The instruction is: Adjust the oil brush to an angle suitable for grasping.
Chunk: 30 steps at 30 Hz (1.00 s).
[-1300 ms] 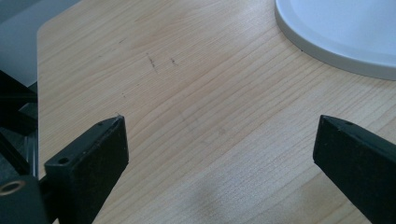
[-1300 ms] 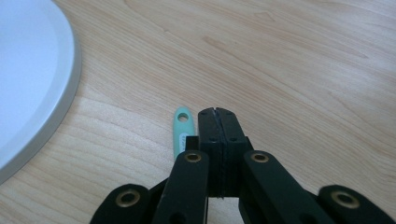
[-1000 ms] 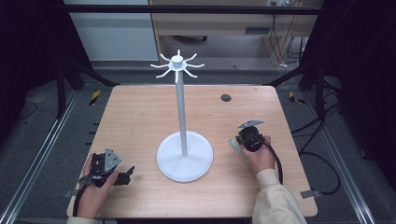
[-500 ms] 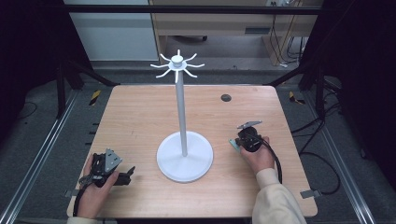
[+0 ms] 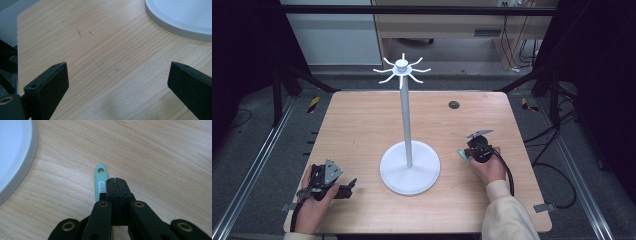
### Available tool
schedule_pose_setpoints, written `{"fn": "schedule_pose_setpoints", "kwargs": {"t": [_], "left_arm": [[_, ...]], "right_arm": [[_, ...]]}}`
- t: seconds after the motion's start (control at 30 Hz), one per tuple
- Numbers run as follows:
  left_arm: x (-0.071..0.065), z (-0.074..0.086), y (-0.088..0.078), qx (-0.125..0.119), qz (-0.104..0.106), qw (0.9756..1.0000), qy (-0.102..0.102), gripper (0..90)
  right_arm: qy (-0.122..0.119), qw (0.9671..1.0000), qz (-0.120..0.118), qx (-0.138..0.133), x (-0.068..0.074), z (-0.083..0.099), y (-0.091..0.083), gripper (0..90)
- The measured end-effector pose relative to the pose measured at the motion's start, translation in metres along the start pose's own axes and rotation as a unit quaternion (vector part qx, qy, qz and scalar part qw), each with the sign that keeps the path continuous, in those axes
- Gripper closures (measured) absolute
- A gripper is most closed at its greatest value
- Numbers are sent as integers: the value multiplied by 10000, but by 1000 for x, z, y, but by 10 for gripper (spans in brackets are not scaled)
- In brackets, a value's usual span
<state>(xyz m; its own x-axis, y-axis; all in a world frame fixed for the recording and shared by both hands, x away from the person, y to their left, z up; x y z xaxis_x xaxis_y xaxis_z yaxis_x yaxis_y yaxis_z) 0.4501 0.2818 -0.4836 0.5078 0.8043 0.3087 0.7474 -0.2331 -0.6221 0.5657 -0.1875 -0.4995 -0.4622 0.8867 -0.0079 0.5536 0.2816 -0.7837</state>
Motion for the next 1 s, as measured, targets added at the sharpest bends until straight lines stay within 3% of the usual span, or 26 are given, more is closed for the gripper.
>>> {"fn": "schedule_pose_setpoints", "kwargs": {"t": [0.37,0.57,0.73,1.0], "left_arm": [[0,0,0,13,5,10000,14,29],[0,0,0,14,7,10000,14,29],[-1,0,0,20,16,10000,21,28],[-1,0,0,19,19,10000,19,29]], "right_arm": [[18,9999,-91,69,0,1,0,900],[77,9989,-461,70,3,1,-1,900],[-140,9967,-792,105,12,3,-2,900],[-349,9932,-1087,217,23,5,-4,900]]}}
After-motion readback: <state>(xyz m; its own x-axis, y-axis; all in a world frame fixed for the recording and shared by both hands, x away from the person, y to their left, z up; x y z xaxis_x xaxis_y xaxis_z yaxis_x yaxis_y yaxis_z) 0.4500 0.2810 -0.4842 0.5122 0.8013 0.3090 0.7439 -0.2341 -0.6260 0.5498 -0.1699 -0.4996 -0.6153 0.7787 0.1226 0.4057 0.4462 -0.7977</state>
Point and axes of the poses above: each handheld gripper's, and its own axes: y roughly forward along the jaws, z roughly out of its underside, x roughly to its left, the point moved 2 cm from there along y, roughly forward along the jaws
